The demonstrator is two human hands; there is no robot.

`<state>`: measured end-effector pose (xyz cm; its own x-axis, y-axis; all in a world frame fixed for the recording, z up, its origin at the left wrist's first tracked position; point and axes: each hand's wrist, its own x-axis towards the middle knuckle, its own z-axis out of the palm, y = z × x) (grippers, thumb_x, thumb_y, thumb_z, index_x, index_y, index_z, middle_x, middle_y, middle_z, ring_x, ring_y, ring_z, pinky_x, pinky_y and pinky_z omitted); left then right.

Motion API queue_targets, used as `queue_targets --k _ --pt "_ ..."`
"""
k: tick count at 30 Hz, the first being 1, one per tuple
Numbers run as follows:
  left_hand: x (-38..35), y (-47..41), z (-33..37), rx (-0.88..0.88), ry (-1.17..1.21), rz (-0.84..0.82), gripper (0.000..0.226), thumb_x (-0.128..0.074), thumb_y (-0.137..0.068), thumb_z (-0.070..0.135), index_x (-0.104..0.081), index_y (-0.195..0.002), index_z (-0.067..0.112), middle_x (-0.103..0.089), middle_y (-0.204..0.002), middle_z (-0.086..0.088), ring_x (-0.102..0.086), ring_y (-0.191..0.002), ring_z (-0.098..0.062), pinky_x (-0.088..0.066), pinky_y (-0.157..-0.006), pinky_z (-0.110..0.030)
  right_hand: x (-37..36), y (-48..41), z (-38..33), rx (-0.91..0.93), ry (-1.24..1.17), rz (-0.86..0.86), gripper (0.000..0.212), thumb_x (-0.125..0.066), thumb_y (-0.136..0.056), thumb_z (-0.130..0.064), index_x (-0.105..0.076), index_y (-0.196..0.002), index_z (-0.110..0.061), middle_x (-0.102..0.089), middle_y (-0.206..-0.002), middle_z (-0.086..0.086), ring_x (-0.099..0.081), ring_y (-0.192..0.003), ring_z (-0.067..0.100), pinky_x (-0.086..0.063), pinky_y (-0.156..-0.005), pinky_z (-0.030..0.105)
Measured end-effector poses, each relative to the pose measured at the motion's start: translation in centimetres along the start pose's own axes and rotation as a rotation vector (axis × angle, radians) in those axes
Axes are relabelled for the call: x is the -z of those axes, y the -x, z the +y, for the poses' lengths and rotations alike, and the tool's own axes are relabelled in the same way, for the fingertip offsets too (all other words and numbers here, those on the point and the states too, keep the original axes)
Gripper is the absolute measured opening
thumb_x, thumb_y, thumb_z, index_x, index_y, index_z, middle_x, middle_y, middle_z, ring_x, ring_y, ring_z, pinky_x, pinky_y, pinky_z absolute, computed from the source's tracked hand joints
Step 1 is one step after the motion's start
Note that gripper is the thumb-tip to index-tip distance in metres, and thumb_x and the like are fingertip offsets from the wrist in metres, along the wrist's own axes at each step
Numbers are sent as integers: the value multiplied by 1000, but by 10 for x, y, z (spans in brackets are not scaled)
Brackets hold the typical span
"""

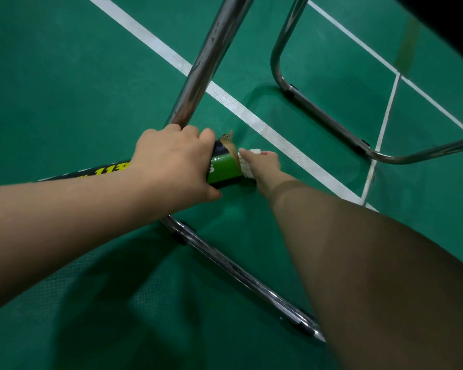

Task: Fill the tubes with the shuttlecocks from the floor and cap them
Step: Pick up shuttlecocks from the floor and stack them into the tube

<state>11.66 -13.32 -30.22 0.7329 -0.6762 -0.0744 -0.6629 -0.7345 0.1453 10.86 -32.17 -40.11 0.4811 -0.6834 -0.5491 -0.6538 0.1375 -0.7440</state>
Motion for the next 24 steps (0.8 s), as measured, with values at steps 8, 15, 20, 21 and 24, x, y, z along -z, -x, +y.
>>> queue_targets --k 8,15,20,21,24 --pt "1 4 -3 3 22 20 58 -64 -65 64 -29 -87 22 -31 -78 4 -34 -79 -20 -31 -63 -32 -4 36 -21 158 -57 91 26 -56 -88 -23 -56 -64 -12 -57 -69 3 -51 -63 16 -43 -59 27" --pt "9 21 -3 -55 7 59 61 -59 -65 69 -31 -90 21 -37 -84 3 -41 -81 -22 -32 -62 -32 32 114 -20 521 -93 322 38 -56 -89 -18 -49 -51 -20 -48 -48 -10 -43 -48 4 -37 -53 22" --pt "20 36 -1 -105 -7 64 64 -57 -65 71 -40 -97 20 -39 -84 5 -44 -81 -21 -35 -60 -30 48 163 -23 528 -34 293 38 -55 -92 -22 -49 -54 -18 -51 -52 -6 -44 -52 8 -34 -52 21" --pt "23 39 -1 -117 3 63 63 -58 -65 71 -38 -95 20 -39 -84 5 -42 -80 -20 -35 -60 -30 46 175 -22 507 -2 181 37 -53 -93 -25 -52 -57 -18 -54 -53 -7 -46 -50 4 -36 -51 17" --pt "32 49 0 -151 28 72 60 -57 -64 69 -36 -92 20 -40 -84 4 -39 -79 -19 -36 -62 -30 41 205 -20 455 83 -55 41 -42 -97 -38 -59 -64 -20 -57 -58 -11 -46 -46 -7 -37 -52 6"
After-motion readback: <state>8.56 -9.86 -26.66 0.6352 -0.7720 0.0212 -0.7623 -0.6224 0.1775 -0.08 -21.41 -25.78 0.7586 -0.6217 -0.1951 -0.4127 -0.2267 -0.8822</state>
